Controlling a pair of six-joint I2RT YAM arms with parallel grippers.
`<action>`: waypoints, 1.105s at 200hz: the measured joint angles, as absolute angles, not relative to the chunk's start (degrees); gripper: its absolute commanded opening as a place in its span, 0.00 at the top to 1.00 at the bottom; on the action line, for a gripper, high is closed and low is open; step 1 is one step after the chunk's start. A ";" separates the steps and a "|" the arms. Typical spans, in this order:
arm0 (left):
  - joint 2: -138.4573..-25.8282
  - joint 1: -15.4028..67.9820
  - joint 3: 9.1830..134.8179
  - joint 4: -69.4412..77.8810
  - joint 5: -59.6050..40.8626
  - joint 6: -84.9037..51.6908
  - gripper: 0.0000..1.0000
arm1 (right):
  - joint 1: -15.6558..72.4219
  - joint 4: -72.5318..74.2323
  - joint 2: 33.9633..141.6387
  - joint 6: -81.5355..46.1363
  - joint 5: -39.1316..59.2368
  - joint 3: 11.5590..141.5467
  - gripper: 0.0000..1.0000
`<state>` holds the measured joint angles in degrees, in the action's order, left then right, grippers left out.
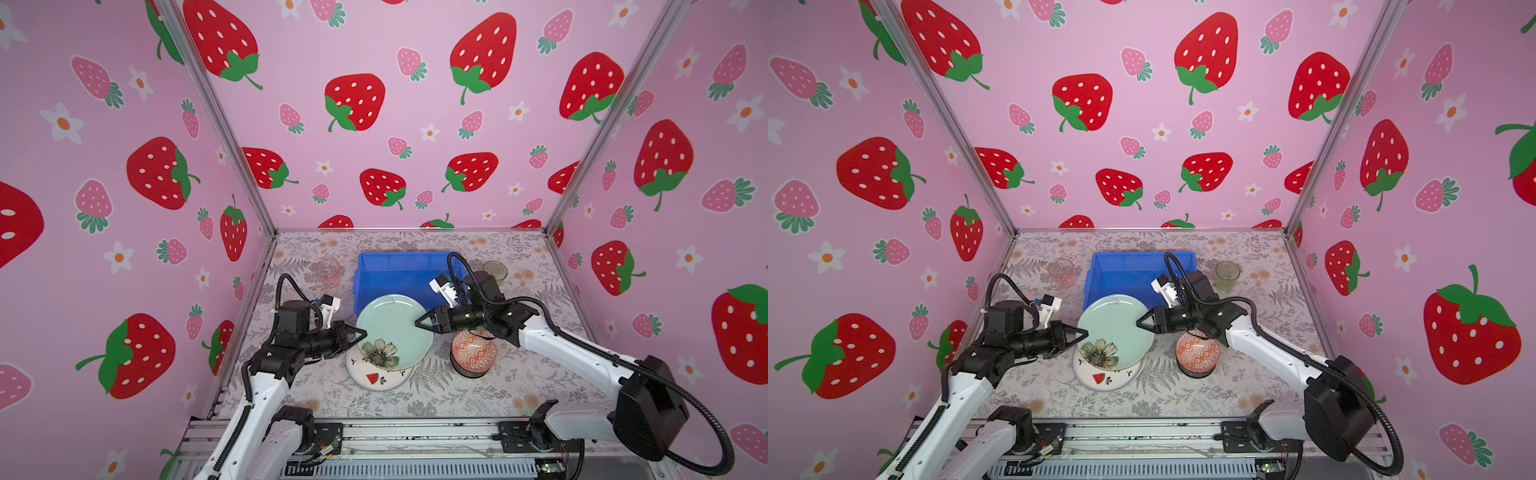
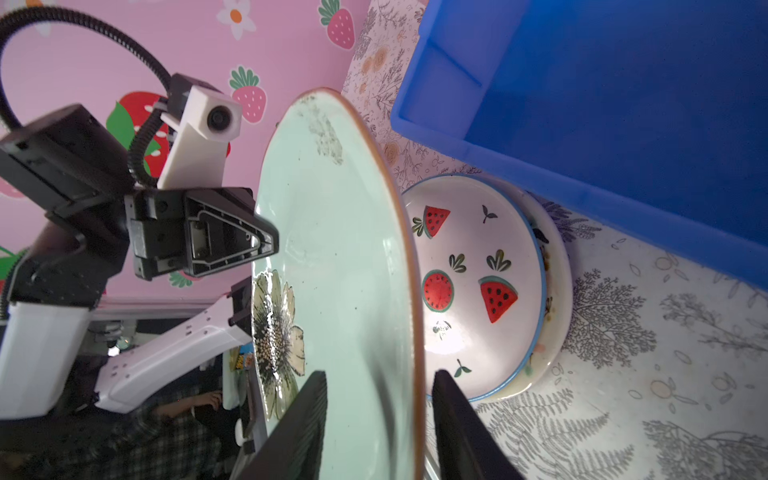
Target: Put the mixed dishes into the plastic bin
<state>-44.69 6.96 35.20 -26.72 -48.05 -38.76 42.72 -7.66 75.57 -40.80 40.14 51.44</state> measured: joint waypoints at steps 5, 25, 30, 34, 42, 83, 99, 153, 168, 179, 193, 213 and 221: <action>-44.69 6.96 35.20 -26.72 -48.05 -38.76 1.00 | 42.72 -7.42 75.57 -41.04 40.29 51.42 0.65; -44.69 6.96 35.20 -26.59 -48.16 -38.76 1.00 | 42.72 -6.96 75.64 -41.41 40.47 51.40 0.77; -44.66 6.96 35.20 -26.44 -48.12 -38.72 1.00 | 42.72 -6.94 75.70 -41.32 40.45 51.37 0.80; -44.66 6.96 35.20 -26.28 -48.07 -38.74 1.00 | 42.65 -6.85 75.77 -41.06 40.51 51.37 0.82; -44.69 6.96 35.20 -25.98 -47.99 -38.74 1.00 | 42.44 -6.83 75.85 -41.28 40.47 51.35 0.85; -44.71 7.05 35.18 -25.12 -47.29 -37.01 0.98 | 41.76 -6.28 76.07 -43.90 40.64 51.29 1.00; -45.06 7.01 35.18 -24.97 -47.42 -36.99 0.89 | 41.76 -5.80 76.07 -44.12 40.73 51.24 1.00; -45.65 7.01 35.18 -23.70 -47.37 -37.28 0.52 | 42.15 -5.26 76.16 -44.21 40.47 50.57 1.00; -45.63 7.01 35.18 -23.16 -47.33 -37.47 0.38 | 42.15 -5.37 76.27 -44.18 40.23 50.54 1.00; -45.60 7.01 35.18 -23.09 -47.00 -36.82 0.28 | 42.15 -5.37 76.34 -44.21 40.07 50.57 1.00; -45.32 7.01 35.18 -23.09 -46.41 -36.95 0.17 | 42.11 -5.39 76.47 -44.23 39.86 50.57 1.00; -44.18 6.87 35.24 -23.92 -44.82 -36.45 0.05 | 41.71 -5.41 76.55 -44.29 39.44 50.57 1.00; -43.81 6.74 35.31 -24.58 -44.18 -36.07 0.01 | 41.52 -5.43 76.55 -44.31 39.40 50.57 1.00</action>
<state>-43.81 6.74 35.31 -24.58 -44.18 -36.07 41.52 -5.43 76.55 -44.31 39.40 50.57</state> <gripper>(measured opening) 0.940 0.101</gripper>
